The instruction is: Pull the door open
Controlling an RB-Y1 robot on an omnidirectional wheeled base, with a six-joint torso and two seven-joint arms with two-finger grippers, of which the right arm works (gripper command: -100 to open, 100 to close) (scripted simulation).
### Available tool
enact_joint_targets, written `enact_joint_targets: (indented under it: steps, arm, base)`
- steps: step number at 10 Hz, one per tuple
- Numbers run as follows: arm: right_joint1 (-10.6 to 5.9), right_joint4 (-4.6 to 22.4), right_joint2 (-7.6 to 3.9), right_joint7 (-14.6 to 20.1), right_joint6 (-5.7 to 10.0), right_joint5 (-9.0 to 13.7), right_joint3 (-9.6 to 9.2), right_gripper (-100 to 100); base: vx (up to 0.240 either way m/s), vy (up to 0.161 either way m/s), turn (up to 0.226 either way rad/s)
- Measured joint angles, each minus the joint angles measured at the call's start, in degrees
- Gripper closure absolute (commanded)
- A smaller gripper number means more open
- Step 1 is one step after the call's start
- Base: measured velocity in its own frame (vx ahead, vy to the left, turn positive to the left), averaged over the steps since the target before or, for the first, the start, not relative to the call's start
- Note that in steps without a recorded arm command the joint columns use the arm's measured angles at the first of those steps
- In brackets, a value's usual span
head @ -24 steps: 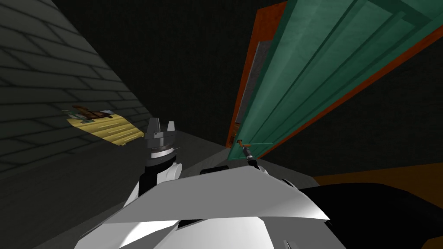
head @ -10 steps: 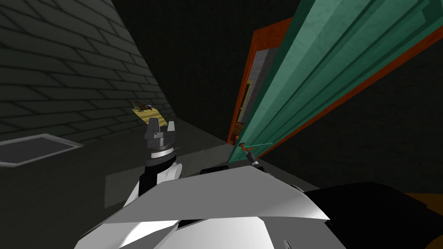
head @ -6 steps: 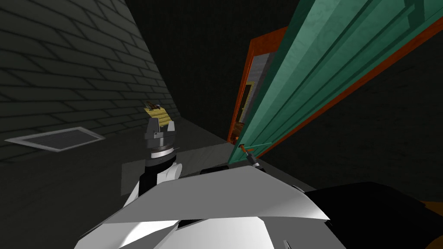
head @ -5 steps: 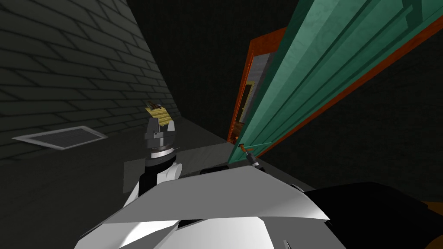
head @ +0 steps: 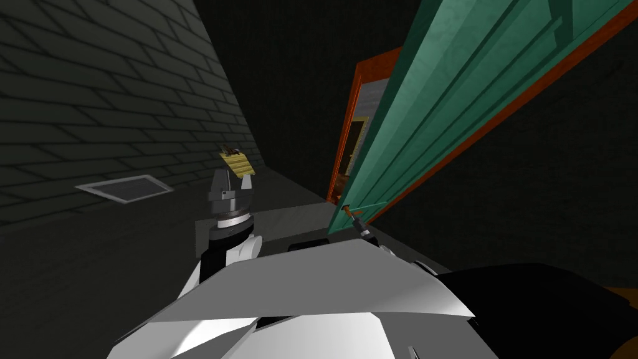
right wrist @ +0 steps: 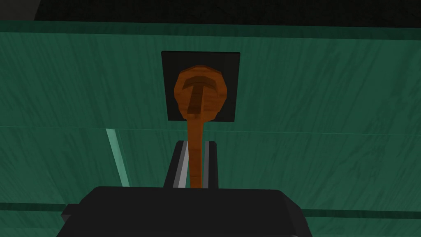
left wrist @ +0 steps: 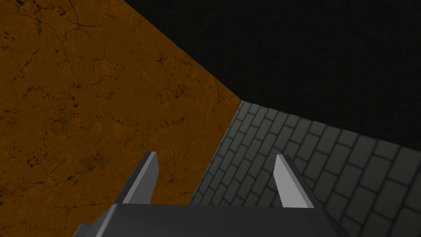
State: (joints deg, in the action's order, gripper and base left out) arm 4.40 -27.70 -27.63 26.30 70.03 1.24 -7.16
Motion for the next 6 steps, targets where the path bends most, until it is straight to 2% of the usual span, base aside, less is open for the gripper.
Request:
enact_joint_targets:
  steps: [1, 2, 4, 6]
  arm:
    - [0.09, -1.5, 0.04, -0.2, -1.31, 0.2, -0.47, 100]
    - [-1.16, 0.3, 0.28, -0.2, -0.87, 0.1, -0.87, 100]
    - [-2.36, -0.2, 0.24, -0.5, -1.89, 0.6, -1.83, 100]
    - [-4.34, 1.6, 0.77, -0.8, -1.89, 0.7, -2.90, 100]
  base:
    - [-0.133, -0.062, 0.037]
    - [-0.207, -0.081, 0.076]
    - [-0.220, -0.085, 0.083]
    - [-0.129, -0.109, 0.044]
